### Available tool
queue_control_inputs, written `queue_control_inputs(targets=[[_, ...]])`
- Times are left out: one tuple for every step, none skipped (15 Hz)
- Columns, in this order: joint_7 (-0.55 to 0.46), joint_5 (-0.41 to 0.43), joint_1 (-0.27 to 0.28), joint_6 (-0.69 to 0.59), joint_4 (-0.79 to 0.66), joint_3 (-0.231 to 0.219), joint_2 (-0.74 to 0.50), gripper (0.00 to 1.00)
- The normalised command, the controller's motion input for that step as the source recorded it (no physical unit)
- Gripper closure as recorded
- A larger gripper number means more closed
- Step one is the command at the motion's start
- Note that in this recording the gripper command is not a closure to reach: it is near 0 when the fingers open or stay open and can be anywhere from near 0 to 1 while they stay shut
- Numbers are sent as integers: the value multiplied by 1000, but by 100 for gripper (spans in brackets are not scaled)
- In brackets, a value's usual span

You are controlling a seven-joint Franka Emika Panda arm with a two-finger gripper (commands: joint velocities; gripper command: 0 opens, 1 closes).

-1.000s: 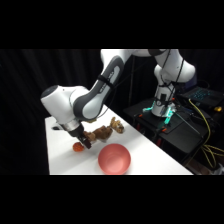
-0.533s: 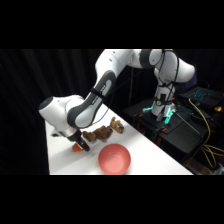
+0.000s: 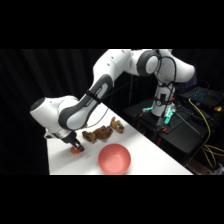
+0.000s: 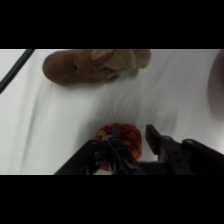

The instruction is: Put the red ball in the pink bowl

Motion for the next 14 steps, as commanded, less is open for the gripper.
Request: queue_control_inputs(targets=[[-313,-22,-79,-80,345,77,175,100],[-303,-30,-67,-41,282,73,137,100],[-295,-31,-62,-24,244,71,113,70],[-285,-32,-56,-12,210,69,87,37],[-273,-34,-53,-5,169,66,53,20],[-256,-27,-53,-3,116,66,2,18],[-231,-24,-50,-6,77,61,-47,18],[-192,-22,-41,-4,-25,56,-166,18],[-165,-22,-31,5,-127,52,-275,18],[-133,-40,-5,37,-330,42,-474,18],[-115,-42,21,88,-507,30,-618,18],[-80,-69,58,143,-719,19,-797,18],[-49,-91,72,187,-845,25,-876,18],[-24,-98,82,247,-957,26,-912,18]])
